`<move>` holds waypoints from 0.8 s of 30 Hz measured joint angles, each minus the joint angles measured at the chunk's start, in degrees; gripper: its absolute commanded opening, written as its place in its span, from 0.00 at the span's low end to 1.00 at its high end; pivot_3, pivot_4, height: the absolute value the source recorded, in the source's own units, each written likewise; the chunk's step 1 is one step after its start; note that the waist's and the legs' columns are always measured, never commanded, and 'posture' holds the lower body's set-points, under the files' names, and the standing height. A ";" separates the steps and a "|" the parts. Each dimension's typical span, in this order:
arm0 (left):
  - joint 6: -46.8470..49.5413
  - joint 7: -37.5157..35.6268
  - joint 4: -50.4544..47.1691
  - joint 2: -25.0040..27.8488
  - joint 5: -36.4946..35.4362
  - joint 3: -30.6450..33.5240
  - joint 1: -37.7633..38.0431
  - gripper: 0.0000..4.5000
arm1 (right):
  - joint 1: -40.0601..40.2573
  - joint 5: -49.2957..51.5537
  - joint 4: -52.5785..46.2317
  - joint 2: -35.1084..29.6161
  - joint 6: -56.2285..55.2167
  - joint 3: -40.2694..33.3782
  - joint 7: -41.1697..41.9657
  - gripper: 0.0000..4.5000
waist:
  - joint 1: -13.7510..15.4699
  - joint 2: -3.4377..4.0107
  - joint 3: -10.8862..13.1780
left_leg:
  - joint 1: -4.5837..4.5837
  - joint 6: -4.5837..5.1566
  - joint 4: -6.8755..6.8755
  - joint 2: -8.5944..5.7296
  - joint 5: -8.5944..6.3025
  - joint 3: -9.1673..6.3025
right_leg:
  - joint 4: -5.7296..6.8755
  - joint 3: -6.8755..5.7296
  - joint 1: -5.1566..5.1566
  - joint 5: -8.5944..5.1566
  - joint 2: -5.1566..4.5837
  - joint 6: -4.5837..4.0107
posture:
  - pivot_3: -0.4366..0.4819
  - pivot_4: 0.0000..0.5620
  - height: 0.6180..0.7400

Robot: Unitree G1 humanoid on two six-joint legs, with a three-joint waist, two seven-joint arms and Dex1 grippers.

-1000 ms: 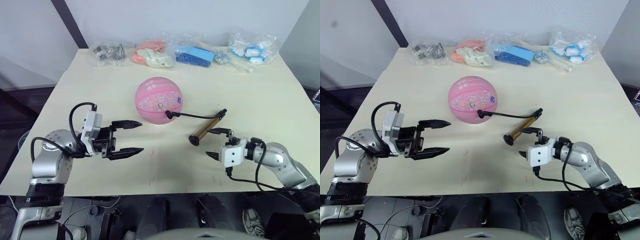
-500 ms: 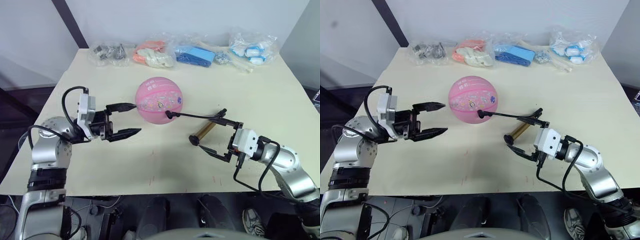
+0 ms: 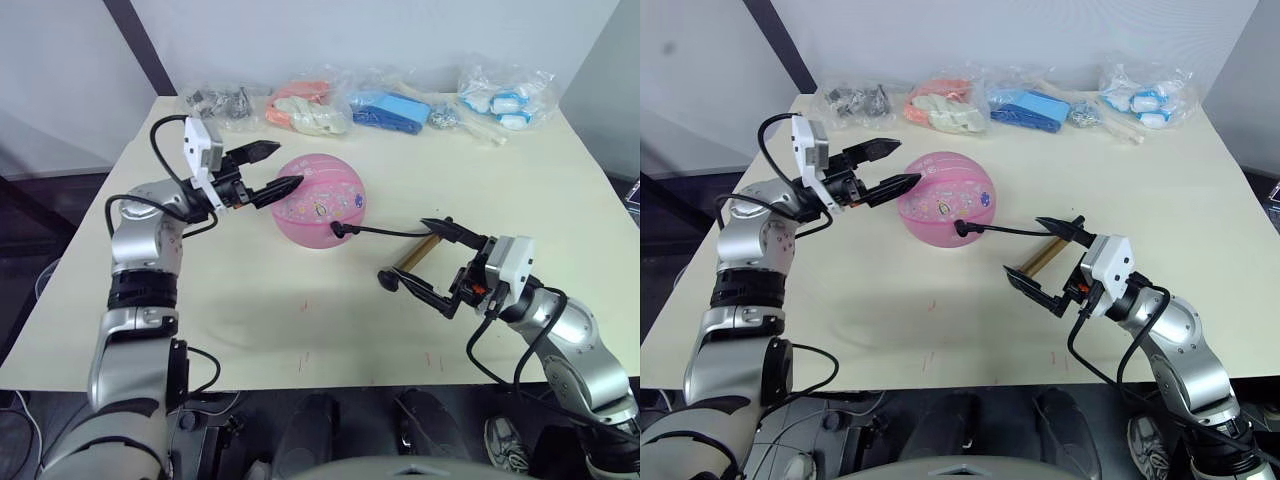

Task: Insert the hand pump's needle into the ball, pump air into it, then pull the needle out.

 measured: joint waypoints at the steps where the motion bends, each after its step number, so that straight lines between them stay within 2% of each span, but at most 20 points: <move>1: -0.59 0.44 1.65 -0.44 1.06 -0.64 -1.36 1.00 | 0.60 0.11 -0.16 0.07 0.03 -0.41 -0.02 0.99 | 0.01 0.00 0.00 | 0.00 0.00 0.01 -0.01 0.00 0.01 | 0.01 0.00 0.00 0.00 0.00 0.00 | 0.48 0.27 0.99; 13: -5.87 3.26 17.16 -5.68 8.70 -4.09 -10.19 1.00 | 3.02 1.42 -2.37 1.55 0.90 -1.96 -0.32 0.99 | -0.42 -0.06 0.01 | -0.05 0.00 0.03 -0.03 0.01 0.04 | 0.04 -0.08 0.00 0.00 0.01 0.00 | 0.48 0.27 0.99; 20: -7.72 3.97 22.05 -6.60 10.90 -4.72 -12.68 1.00 | 0.94 -0.83 -2.18 2.03 3.18 -1.68 -2.32 0.99 | -0.53 -0.11 -0.03 | -0.02 0.00 0.07 -0.05 0.01 0.02 | 0.05 -0.10 0.05 0.00 0.00 0.00 | 0.48 0.27 0.99; 24: -8.43 4.73 24.50 -6.87 11.81 -4.74 -13.41 1.00 | -2.81 -4.48 -1.31 2.80 8.25 0.65 -5.57 0.99 | -0.58 -0.12 -0.16 | 0.21 0.01 0.08 -0.06 0.00 0.02 | 0.05 -0.12 0.26 0.00 0.00 0.01 | 0.48 0.27 0.99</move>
